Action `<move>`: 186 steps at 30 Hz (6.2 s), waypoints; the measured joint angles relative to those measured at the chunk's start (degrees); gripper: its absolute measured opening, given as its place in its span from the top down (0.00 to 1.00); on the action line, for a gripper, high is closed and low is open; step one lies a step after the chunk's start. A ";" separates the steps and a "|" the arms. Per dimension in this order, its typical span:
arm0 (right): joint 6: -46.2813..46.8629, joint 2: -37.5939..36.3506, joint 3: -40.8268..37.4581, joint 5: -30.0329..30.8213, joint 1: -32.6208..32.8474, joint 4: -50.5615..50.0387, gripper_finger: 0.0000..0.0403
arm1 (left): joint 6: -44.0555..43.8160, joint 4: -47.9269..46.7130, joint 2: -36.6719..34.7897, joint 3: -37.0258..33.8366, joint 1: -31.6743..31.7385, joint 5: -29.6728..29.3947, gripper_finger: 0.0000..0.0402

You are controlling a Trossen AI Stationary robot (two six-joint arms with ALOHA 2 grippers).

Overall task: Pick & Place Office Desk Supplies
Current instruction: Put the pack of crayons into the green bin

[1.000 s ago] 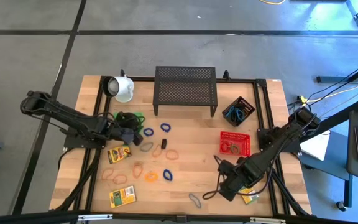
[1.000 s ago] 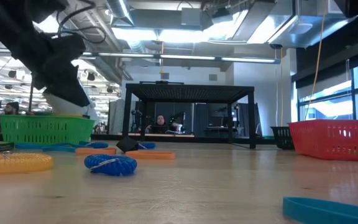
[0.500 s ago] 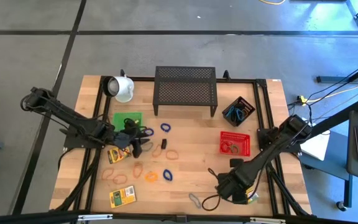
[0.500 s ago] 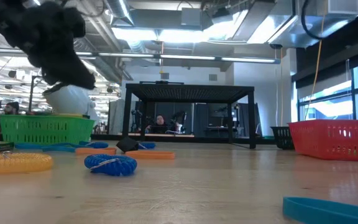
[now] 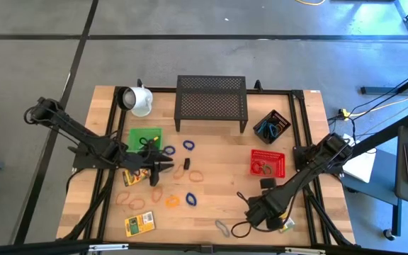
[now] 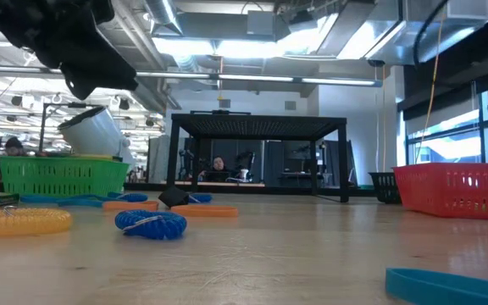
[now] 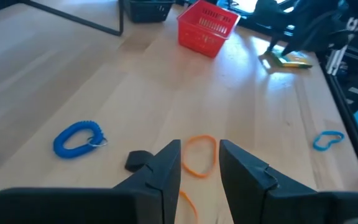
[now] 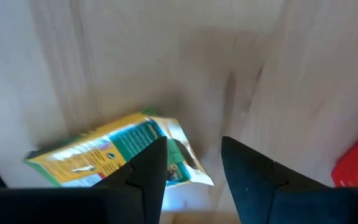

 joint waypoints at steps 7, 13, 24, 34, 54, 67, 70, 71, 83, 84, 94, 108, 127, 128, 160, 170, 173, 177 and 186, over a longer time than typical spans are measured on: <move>1.66 0.00 -3.76 -4.19 0.00 1.04 0.62 | 0.02 0.89 0.00 0.00 -0.94 -0.02 0.75; 2.97 0.00 -4.37 -4.15 0.00 2.53 0.72 | 0.02 0.88 0.00 0.00 -0.90 -0.08 0.75; 4.91 0.00 -4.35 -4.12 0.00 3.44 0.97 | 0.02 0.88 0.00 0.00 -0.90 -0.29 0.75; 9.63 0.00 4.58 7.76 0.00 -0.93 0.99 | 8.26 7.90 0.00 0.02 -0.90 -2.60 0.75; 10.76 -0.07 31.10 55.35 -0.55 -3.10 0.99 | 20.01 17.64 0.00 0.02 -6.76 10.41 0.71; 10.71 -0.09 31.76 56.94 -4.86 4.86 0.99 | 22.56 28.60 7.11 0.02 -11.13 9.61 0.53; 10.71 -0.09 31.76 56.15 -5.82 5.62 0.99 | 24.49 32.09 10.44 0.02 -10.95 7.78 0.50; 10.73 -0.09 31.76 55.36 -6.15 5.85 0.99 | 25.60 33.32 11.40 0.02 -10.95 6.71 0.50; 8.94 -0.09 31.76 53.05 -8.32 6.71 0.99 | 31.56 46.48 17.24 0.02 -10.95 1.72 0.49; 8.38 -0.09 31.76 53.05 -8.44 6.79 0.99 | 31.56 47.23 17.70 0.02 -10.95 1.72 0.48; 3.17 -0.09 31.76 53.25 -9.22 12.62 0.99 | 33.41 55.56 22.46 0.07 -9.34 1.19 0.47; 1.28 -0.09 31.74 56.07 -9.20 14.23 0.99 | 30.22 57.85 24.59 0.07 -6.78 1.44 0.49; -1.33 -0.07 31.72 55.92 -9.20 18.47 0.99 | 27.41 57.82 24.59 0.07 -5.60 1.33 0.83; -1.33 -0.07 31.72 55.84 -9.20 18.47 0.99 | 27.41 57.78 24.59 0.07 -5.60 1.52 0.87; -2.80 -1.00 31.70 45.36 -8.97 15.76 0.52 | 26.97 51.46 21.99 0.02 -5.64 0.83 0.92; 0.12 -1.42 31.70 42.41 -8.37 13.06 0.55 | 24.26 25.64 9.90 0.07 -5.64 -14.77 0.93; 2.48 -1.42 31.70 40.47 -8.37 12.56 0.56 | 20.08 13.81 5.44 0.07 -5.64 -22.56 0.93; 4.52 -1.42 31.70 39.25 -8.37 12.52 0.57 | 10.51 -2.84 0.69 0.07 -5.64 -29.60 0.93; 4.70 -1.42 31.70 38.89 -8.37 12.61 0.58 | -14.36 -29.17 -2.43 0.07 -4.18 -35.60 0.92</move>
